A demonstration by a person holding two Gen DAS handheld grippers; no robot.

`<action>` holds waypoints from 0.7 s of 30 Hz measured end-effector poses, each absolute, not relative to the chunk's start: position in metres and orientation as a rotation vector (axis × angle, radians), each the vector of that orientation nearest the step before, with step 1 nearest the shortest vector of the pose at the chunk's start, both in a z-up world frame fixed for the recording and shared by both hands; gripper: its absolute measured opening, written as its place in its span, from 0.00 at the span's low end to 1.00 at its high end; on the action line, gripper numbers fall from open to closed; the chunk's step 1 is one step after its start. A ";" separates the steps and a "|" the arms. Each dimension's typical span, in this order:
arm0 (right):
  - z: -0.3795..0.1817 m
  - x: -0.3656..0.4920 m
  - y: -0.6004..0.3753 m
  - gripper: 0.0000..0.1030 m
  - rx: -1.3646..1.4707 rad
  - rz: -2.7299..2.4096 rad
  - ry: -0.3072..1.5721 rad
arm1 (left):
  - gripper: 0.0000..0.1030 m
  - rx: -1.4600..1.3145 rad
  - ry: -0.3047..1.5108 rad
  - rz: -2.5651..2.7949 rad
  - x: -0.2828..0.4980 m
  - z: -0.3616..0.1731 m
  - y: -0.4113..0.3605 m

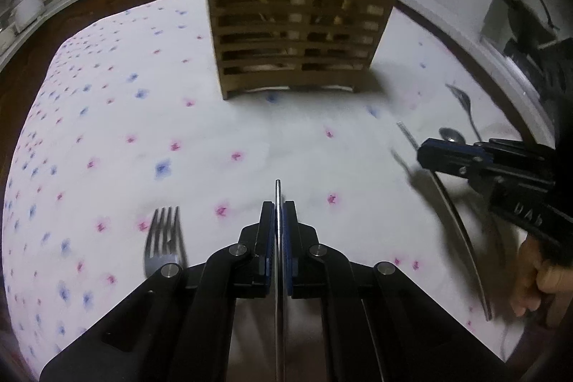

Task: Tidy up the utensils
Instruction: 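Close the left tool on a metal chopstick while the right tool grasps another metal chopstick, then lift both held metal chopsticks and carry them above the wooden holder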

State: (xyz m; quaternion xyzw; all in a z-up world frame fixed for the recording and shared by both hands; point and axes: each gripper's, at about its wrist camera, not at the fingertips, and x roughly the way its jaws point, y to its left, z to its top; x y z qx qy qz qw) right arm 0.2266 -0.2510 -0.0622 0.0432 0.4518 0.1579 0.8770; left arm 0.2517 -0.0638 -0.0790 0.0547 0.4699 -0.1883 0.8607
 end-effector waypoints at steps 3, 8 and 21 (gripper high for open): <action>-0.049 0.220 -0.254 0.04 0.108 0.336 0.911 | 0.03 0.064 0.962 -0.408 0.244 -0.065 -0.055; -0.025 0.208 -0.254 0.04 0.116 0.340 0.846 | 0.03 0.025 0.887 -0.419 0.230 -0.034 -0.046; 0.044 0.175 -0.261 0.04 0.129 0.336 0.640 | 0.03 -0.060 0.695 -0.443 0.188 0.037 -0.025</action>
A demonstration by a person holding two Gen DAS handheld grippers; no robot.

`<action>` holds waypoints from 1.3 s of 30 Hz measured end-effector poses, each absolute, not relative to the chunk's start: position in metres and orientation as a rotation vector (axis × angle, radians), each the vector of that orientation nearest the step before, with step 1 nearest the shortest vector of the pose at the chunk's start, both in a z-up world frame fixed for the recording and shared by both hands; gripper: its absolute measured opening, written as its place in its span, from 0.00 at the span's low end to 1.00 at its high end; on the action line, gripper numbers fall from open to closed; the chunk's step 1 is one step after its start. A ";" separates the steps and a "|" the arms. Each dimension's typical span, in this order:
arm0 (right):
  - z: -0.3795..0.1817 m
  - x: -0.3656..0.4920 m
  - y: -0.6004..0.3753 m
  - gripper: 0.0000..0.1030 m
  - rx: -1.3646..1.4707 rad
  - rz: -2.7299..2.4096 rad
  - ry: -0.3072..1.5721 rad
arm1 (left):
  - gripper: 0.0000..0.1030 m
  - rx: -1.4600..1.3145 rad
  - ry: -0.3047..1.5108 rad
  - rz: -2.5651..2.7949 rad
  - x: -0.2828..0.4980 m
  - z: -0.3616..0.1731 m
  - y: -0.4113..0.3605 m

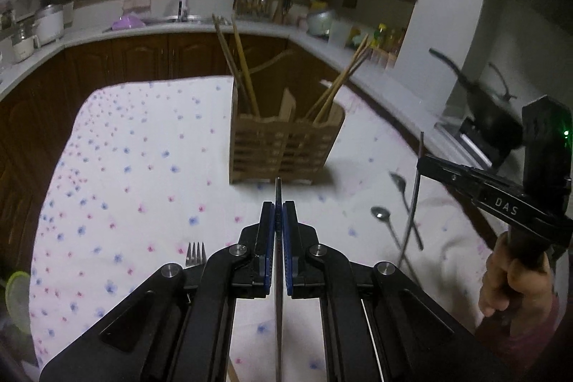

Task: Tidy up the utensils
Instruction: 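Lift both held metal chopsticks and carry them above the wooden holder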

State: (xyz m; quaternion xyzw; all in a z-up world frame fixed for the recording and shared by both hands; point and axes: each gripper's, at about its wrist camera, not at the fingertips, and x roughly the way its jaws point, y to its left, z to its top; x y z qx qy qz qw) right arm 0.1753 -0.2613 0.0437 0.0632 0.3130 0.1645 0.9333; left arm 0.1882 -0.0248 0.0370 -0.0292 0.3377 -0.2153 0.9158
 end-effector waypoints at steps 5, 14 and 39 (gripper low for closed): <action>0.064 0.167 -0.265 0.04 0.128 0.322 0.576 | 0.03 -0.083 0.643 -0.446 0.183 0.052 -0.018; 0.077 0.167 -0.265 0.04 0.130 0.311 0.523 | 0.03 -0.118 0.588 -0.427 0.183 0.066 -0.006; 0.104 0.183 -0.273 0.04 0.139 0.296 0.451 | 0.03 -0.154 0.473 -0.397 0.210 0.105 0.001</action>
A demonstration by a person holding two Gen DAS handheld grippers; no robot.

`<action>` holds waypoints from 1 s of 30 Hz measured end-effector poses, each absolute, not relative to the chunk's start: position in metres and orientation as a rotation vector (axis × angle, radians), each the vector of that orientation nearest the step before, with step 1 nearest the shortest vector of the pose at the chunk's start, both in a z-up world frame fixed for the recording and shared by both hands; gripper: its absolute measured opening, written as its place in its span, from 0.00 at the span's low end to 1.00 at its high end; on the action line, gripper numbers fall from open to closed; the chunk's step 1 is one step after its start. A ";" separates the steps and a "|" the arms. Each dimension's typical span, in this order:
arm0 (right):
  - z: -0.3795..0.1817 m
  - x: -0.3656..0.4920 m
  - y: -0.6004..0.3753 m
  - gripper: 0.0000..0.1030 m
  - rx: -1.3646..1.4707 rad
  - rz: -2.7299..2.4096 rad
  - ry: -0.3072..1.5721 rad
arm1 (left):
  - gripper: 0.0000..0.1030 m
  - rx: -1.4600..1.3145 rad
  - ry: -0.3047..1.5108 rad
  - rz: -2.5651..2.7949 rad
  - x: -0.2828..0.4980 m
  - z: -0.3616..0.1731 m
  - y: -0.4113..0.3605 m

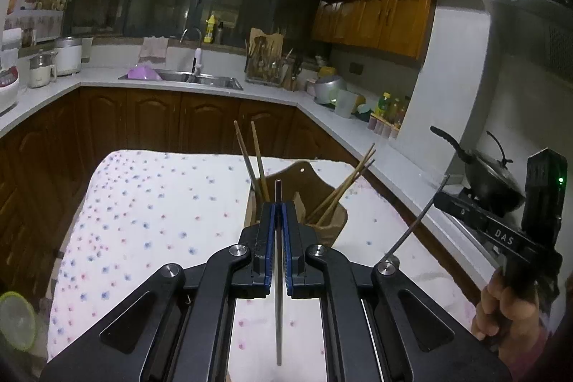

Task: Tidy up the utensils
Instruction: 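Lift both held metal chopsticks and carry them above the wooden holder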

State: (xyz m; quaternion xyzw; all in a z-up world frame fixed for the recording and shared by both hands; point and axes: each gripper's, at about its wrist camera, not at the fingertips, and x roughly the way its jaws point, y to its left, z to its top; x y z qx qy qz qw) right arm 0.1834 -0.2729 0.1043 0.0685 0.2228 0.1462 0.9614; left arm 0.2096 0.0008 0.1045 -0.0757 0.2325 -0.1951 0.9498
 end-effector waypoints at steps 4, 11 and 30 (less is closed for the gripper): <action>0.109 0.186 -0.274 0.04 0.140 0.291 0.440 | 0.03 -0.154 0.456 -0.394 0.214 0.109 0.001; 0.125 0.194 -0.278 0.04 0.140 0.282 0.401 | 0.03 -0.160 0.408 -0.387 0.224 0.123 0.003; 0.156 0.254 -0.279 0.04 0.132 0.256 0.314 | 0.03 -0.179 0.261 -0.362 0.290 0.168 -0.005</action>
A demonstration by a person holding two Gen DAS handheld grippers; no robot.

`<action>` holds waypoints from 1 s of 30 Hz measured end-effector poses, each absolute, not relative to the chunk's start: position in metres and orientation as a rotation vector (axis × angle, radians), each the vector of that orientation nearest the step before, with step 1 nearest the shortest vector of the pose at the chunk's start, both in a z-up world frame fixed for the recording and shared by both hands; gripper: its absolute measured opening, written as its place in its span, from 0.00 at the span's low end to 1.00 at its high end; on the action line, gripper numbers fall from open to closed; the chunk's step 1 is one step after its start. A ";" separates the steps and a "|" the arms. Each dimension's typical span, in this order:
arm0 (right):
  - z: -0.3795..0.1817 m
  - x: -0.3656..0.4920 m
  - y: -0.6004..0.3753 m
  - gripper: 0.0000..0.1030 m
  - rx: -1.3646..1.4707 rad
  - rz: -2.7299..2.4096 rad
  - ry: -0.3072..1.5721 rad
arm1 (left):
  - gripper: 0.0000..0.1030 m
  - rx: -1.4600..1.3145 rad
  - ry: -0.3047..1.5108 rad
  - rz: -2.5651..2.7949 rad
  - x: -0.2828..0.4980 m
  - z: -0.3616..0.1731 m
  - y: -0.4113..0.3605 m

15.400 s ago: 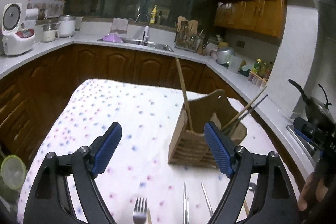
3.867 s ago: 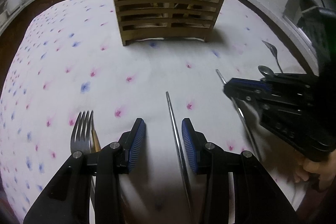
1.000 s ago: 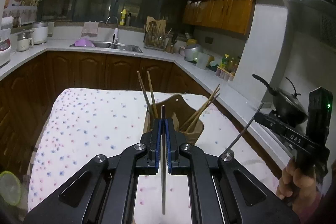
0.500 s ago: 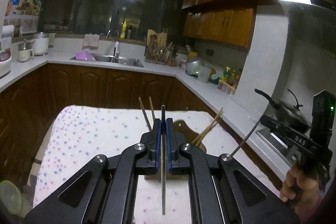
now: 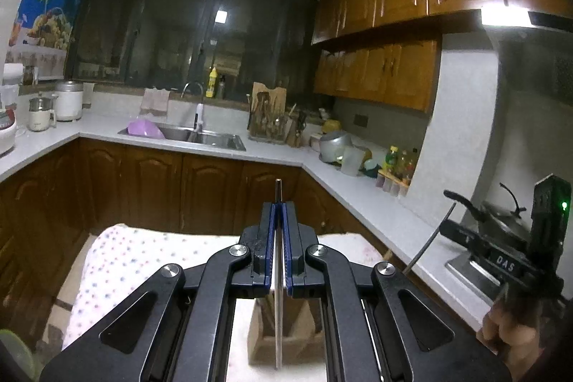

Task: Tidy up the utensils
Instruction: 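Lift both held metal chopsticks and carry them above the wooden holder, then lower the metal chopsticks into the holder and open both tools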

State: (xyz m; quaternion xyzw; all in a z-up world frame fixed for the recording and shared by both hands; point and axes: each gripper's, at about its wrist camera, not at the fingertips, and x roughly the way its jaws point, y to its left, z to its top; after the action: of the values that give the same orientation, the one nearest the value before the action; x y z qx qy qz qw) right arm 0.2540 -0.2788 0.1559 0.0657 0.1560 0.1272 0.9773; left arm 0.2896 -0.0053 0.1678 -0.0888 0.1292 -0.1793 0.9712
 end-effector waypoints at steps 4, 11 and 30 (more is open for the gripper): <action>0.157 0.264 -0.276 0.04 0.124 0.255 0.309 | 0.03 -0.192 0.236 -0.355 0.305 0.168 -0.010; 0.146 0.275 -0.275 0.04 0.120 0.243 0.316 | 0.03 -0.228 0.237 -0.328 0.329 0.149 -0.016; 0.073 0.298 -0.278 0.04 0.198 0.214 0.435 | 0.04 -0.232 0.351 -0.282 0.354 0.075 -0.021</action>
State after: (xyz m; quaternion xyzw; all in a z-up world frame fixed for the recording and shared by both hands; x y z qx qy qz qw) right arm 0.2985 -0.2780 0.0731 0.0980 0.2151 0.1055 0.9659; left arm 0.3538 -0.0206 0.0753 -0.1146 0.1738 -0.1394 0.9681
